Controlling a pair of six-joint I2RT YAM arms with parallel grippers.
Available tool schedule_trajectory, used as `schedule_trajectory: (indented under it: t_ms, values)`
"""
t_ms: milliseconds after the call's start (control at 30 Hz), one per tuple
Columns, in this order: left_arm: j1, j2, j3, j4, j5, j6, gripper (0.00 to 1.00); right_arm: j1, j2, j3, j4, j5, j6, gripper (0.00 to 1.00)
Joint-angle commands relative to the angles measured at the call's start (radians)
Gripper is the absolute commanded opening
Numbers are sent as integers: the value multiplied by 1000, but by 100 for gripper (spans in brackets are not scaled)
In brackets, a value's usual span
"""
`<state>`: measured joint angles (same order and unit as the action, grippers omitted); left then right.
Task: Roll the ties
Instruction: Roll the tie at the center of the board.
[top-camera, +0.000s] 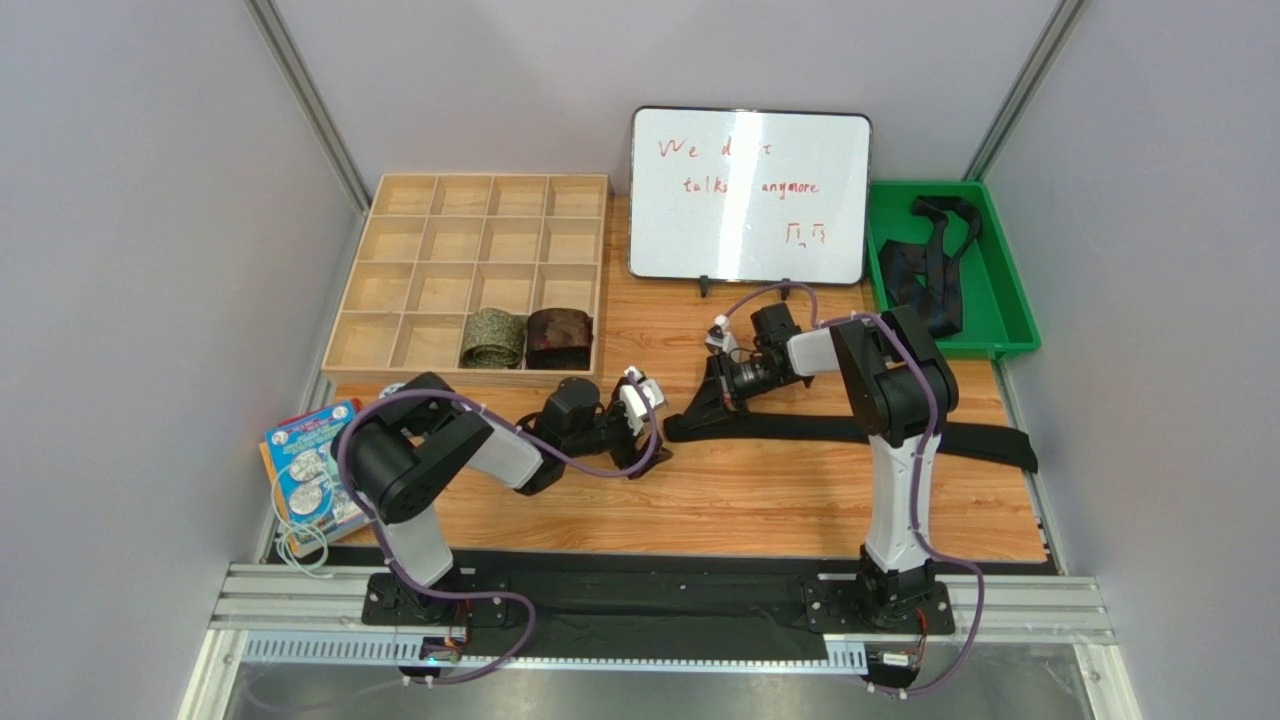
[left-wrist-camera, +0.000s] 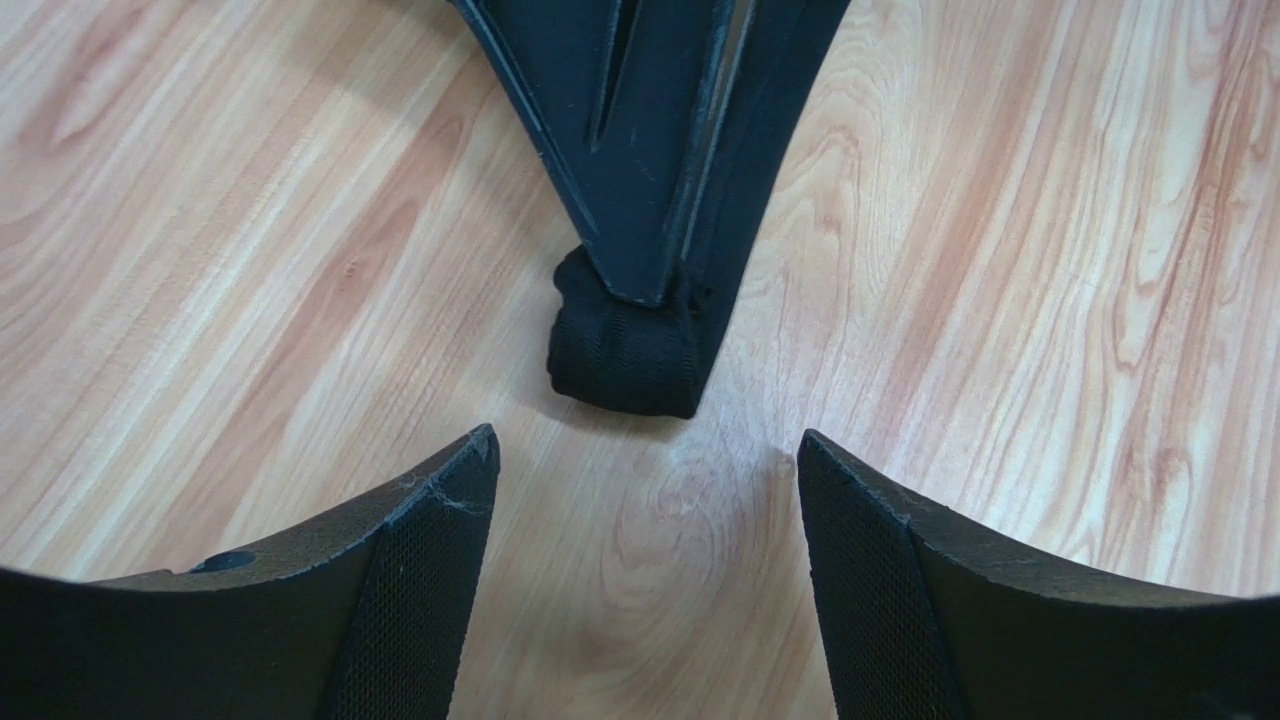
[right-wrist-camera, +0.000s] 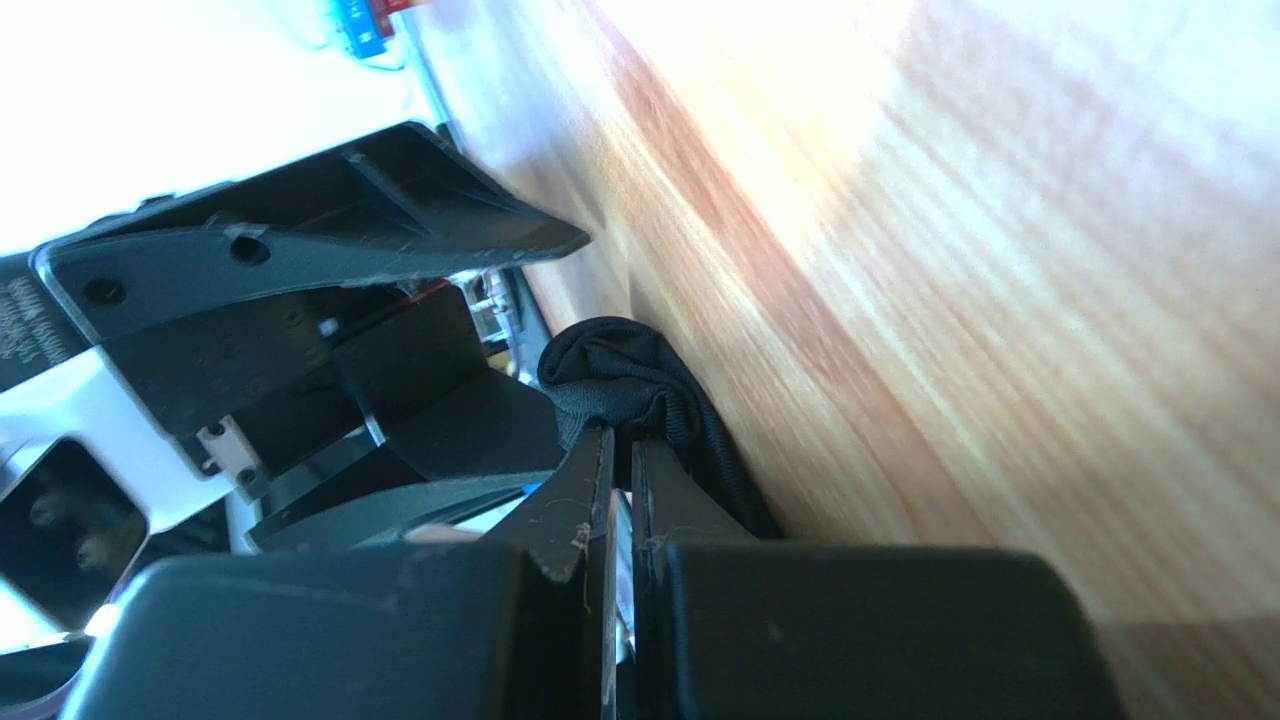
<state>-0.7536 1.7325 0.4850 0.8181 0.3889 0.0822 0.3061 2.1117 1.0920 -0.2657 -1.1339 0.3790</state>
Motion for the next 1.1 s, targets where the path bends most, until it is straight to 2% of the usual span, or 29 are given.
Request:
schedule_trajectory:
  t_ms: [0, 167, 267, 300, 433, 500, 533, 567, 633, 667, 767, 867, 1067]
  values:
    - [2, 76, 30, 170, 64, -15, 79, -10, 40, -58, 109, -13, 49, 0]
    - [-9, 163, 66, 216, 81, 37, 73, -13, 37, -86, 148, -24, 78, 0]
    - [-21, 180, 82, 201, 80, 76, 59, -13, 33, -90, 181, -30, 100, 0]
    - [-29, 171, 89, 140, 68, 97, 51, -15, 31, -89, 189, -32, 106, 0]
    - [-41, 113, 115, -58, 54, 186, 38, -15, -7, -75, 180, -36, 103, 0]
    - [-46, 75, 132, -181, 50, 240, 36, -15, -31, -37, 123, -29, 51, 6]
    - [-46, 65, 133, -209, 50, 260, 35, -16, -44, -15, 36, -23, 25, 10]
    - [-46, 56, 142, -239, 50, 275, 34, -15, -73, 3, -15, 2, -42, 18]
    - [-46, 36, 158, -333, 45, 310, 33, -19, -100, 55, -158, 23, -107, 26]
    - [-46, 35, 176, -364, 47, 320, 32, -24, -134, 63, -196, 57, -130, 37]
    - [-46, 22, 204, -445, 51, 363, 29, -36, -176, 81, -286, 115, -178, 46]
    - [-46, 33, 256, -552, 51, 383, 29, -35, -211, 63, -296, 183, -170, 46]
    - [-44, 67, 343, -713, 8, 396, 28, 8, -225, -27, -141, 192, -40, 37]
